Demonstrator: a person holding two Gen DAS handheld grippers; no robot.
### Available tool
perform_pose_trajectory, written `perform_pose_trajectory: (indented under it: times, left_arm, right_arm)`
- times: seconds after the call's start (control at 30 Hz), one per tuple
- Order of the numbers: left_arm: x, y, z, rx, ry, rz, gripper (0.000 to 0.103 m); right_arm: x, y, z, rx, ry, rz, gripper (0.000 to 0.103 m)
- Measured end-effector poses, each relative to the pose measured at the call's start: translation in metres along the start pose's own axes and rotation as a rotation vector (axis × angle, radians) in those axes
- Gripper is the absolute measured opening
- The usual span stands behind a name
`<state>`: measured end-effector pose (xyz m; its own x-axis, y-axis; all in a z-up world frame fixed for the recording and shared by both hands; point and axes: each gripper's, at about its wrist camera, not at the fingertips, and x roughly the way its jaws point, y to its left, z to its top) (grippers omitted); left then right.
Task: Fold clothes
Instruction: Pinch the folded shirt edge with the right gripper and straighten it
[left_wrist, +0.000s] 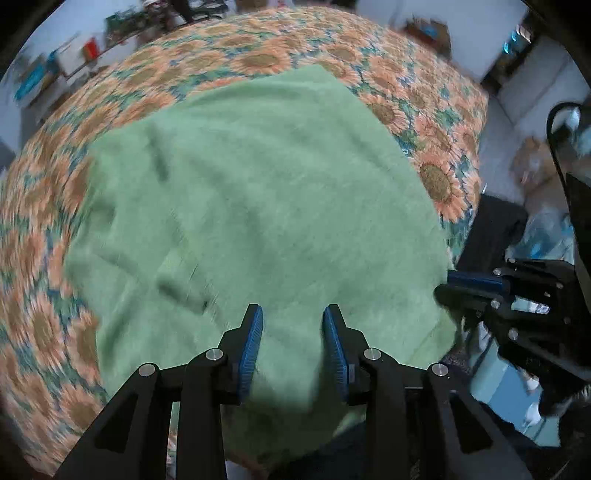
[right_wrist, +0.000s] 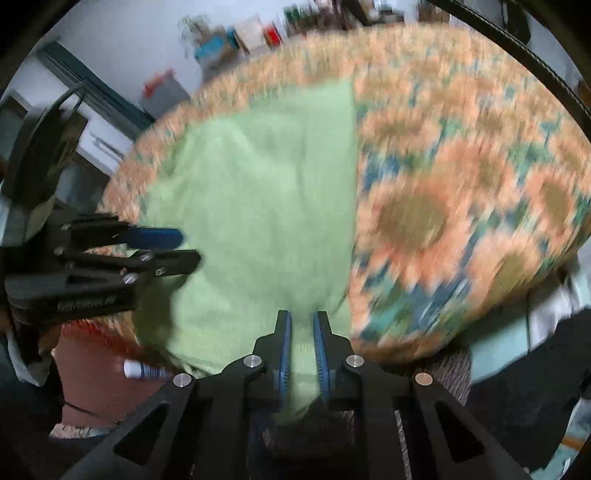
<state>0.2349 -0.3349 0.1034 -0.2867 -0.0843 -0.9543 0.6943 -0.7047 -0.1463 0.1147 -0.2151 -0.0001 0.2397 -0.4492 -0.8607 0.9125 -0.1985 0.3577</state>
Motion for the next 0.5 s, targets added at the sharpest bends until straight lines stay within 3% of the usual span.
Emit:
perform_pose_trajectory:
  times: [0.1,0.17,0.23,0.27,0.3,0.4,0.5]
  left_arm:
    - [-0.023,0.037,-0.021,-0.170,-0.038,-0.122,0.036]
    - [-0.046,0.067,-0.034,-0.290,-0.121,-0.094,0.036]
    - [-0.068,0.095,-0.049,-0.409,-0.198,-0.063,0.049]
    - [-0.079,0.102,-0.062,-0.464,-0.214,-0.041,0.064]
    - [-0.087,0.110,-0.074,-0.516,-0.228,-0.024,0.067]
    - [-0.087,0.137,-0.107,-0.648,-0.207,-0.077,0.067]
    - [-0.067,0.139,-0.125,-0.692,-0.164,-0.122,0.067]
  right_arm:
    - [-0.006,0.017,0.003,-0.050,-0.015,0.005,0.021]
    - [-0.010,0.028,0.004,-0.084,-0.024,0.008,0.028]
    - [-0.013,0.040,0.006,-0.117,-0.034,0.011,0.032]
    - [-0.015,0.045,0.007,-0.134,-0.039,0.013,0.034]
    - [-0.017,0.051,0.008,-0.151,-0.044,0.014,0.035]
    - [-0.008,0.081,0.012,-0.215,-0.030,0.040,0.039]
    - [0.014,0.119,0.016,-0.308,0.009,0.057,0.041]
